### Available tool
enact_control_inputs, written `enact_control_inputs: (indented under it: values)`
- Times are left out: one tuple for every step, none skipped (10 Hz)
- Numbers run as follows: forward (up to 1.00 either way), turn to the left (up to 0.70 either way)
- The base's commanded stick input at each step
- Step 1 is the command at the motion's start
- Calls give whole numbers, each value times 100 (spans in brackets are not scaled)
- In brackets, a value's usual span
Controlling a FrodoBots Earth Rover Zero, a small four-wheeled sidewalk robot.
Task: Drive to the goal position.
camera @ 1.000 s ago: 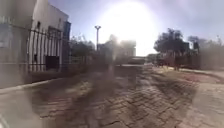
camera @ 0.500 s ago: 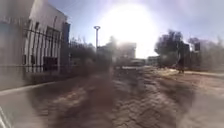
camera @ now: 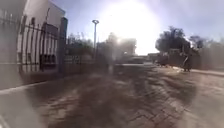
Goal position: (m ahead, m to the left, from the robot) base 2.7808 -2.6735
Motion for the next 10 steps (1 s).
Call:
enact_control_inputs:
  values:
    - [100,0]
    - [100,0]
    - [100,0]
    - [100,0]
    - [100,0]
    - [100,0]
    - [100,0]
    - [100,0]
    - [87,0]
    - [47,0]
